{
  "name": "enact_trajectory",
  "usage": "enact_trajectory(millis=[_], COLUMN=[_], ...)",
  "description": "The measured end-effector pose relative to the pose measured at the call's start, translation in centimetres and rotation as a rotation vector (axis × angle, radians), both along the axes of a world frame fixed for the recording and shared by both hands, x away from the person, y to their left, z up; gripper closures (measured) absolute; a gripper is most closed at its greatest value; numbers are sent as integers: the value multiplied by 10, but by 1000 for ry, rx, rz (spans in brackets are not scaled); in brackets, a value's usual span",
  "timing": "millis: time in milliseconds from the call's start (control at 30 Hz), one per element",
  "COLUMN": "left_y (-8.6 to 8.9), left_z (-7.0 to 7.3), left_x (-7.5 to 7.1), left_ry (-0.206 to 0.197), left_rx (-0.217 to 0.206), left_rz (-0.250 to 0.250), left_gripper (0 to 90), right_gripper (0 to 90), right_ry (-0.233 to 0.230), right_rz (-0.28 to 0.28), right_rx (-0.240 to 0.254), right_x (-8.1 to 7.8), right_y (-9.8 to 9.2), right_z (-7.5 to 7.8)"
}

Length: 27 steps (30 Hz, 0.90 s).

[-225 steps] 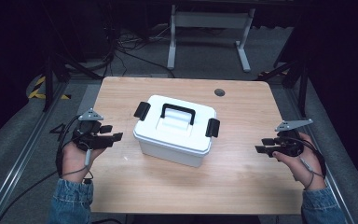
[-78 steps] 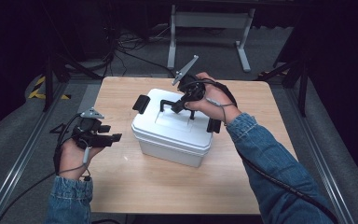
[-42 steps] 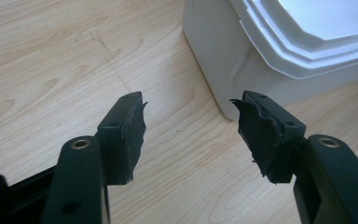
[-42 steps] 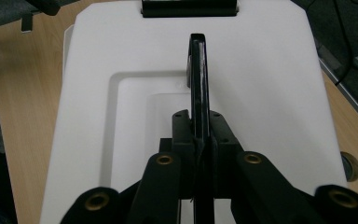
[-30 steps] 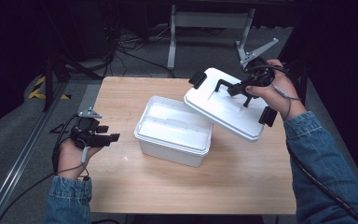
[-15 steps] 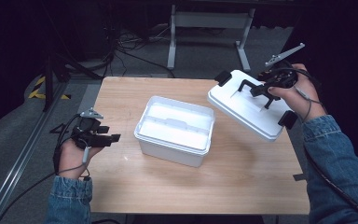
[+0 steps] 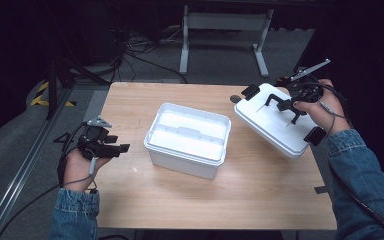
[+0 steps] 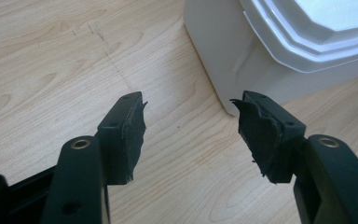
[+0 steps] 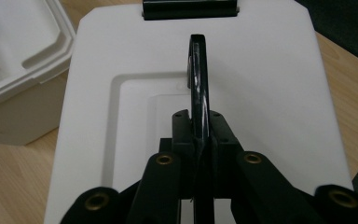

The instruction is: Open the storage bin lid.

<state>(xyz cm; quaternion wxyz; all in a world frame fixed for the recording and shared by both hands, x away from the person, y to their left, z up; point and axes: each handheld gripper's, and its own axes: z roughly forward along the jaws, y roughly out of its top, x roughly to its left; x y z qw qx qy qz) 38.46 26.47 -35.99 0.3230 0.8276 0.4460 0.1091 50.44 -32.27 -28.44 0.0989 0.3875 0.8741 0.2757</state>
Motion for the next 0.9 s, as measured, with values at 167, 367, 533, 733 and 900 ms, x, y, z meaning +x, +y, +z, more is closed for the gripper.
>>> enact_trajectory(millis=[167, 367, 533, 733, 900], left_y=[0, 0, 0, -1, -1], left_z=[0, -1, -2, -3, -4], left_x=[0, 0, 1, 1, 1], left_ry=[3, 9, 12, 21, 20], left_rx=[1, 0, 1, -1, 0], left_rz=[0, -1, -3, 0, -2], left_gripper=[415, 415, 415, 415, 415], right_gripper=[843, 843, 843, 842, 842], right_ry=[16, 45, 78, 82, 75], right_rz=[-14, -32, -38, -41, -46], right_rx=[-13, -4, 3, 11, 26], right_x=[3, 9, 13, 14, 14], right_y=[-3, -7, -7, -7, -7], right_z=[-14, -41, -65, -82, -92])
